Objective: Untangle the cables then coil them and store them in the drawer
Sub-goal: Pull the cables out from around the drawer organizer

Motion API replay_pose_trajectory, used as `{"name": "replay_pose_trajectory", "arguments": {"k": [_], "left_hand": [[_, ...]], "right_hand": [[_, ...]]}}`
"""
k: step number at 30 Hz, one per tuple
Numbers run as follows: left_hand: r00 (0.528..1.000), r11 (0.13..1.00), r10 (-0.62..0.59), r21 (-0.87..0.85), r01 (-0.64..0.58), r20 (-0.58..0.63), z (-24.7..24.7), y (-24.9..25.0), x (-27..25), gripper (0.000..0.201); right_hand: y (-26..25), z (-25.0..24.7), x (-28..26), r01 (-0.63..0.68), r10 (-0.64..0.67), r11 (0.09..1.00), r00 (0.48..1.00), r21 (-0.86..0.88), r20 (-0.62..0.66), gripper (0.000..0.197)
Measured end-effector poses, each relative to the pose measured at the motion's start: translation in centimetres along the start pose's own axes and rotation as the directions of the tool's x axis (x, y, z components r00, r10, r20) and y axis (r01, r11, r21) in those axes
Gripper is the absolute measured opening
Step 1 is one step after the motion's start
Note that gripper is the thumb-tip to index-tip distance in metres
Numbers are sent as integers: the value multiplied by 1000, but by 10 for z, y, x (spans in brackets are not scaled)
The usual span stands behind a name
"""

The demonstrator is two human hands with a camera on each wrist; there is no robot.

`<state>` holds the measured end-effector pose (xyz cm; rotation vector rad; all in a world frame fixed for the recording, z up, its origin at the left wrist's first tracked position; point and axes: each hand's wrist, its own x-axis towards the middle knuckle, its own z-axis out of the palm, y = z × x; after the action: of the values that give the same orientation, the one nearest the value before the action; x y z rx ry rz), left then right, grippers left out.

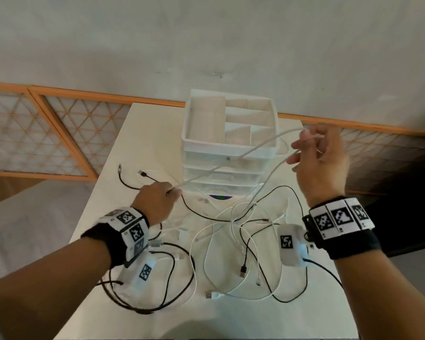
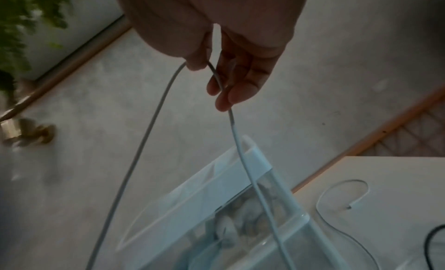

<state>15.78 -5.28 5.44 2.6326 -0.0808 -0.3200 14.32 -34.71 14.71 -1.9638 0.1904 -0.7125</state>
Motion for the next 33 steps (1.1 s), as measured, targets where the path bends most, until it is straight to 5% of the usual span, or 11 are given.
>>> {"name": "replay_pose_trajectory", "arguments": {"k": [5, 7, 10, 12, 14, 16, 19, 24, 29, 31, 33], "left_hand": [[998, 997, -58, 53, 58, 1, -30, -26, 7, 51], [998, 998, -60, 23, 60, 10, -34, -22, -1, 52], [992, 972, -22, -235, -8, -124, -49, 1, -6, 53], [973, 834, -3, -537, -126, -232, -67, 22, -6, 53], [968, 740, 23, -647, -184, -249, -79, 37, -7, 51], [984, 840, 68, -522, -147, -166, -74, 39, -11, 51], [999, 958, 46, -284, -47, -10, -49, 20, -12, 51], [994, 983, -36, -176, 55, 107, -33, -5, -16, 50], [993, 973, -67, -216, 87, 99, -32, -7, -21, 50], [995, 960, -61, -267, 79, 76, -35, -6, -23, 50], [998, 951, -43, -304, 57, 52, -38, -4, -26, 51]], "right_hand": [[11, -21, 29, -99, 114, 993, 930, 61, -350, 15], [14, -26, 41, -116, 122, 992, 913, 40, -389, 23], [30, -16, 41, -147, 116, 964, 982, -221, -148, 23], [41, -2, 34, -185, 194, 945, 981, -271, 4, 17], [42, 8, 36, -274, 289, 938, 956, -214, 43, 16], [32, 10, 52, -289, 293, 950, 956, -122, 16, 18], [6, 2, 89, -137, 135, 988, 990, -68, -30, 16], [-32, -7, 132, -110, 110, 994, 992, 1, 60, 16], [-10, -4, 131, -175, 155, 975, 977, 139, 146, 18], [20, -1, 120, -281, 257, 956, 940, 82, 223, 19], [57, -2, 100, -443, 465, 884, 809, -147, 359, 23]]}}
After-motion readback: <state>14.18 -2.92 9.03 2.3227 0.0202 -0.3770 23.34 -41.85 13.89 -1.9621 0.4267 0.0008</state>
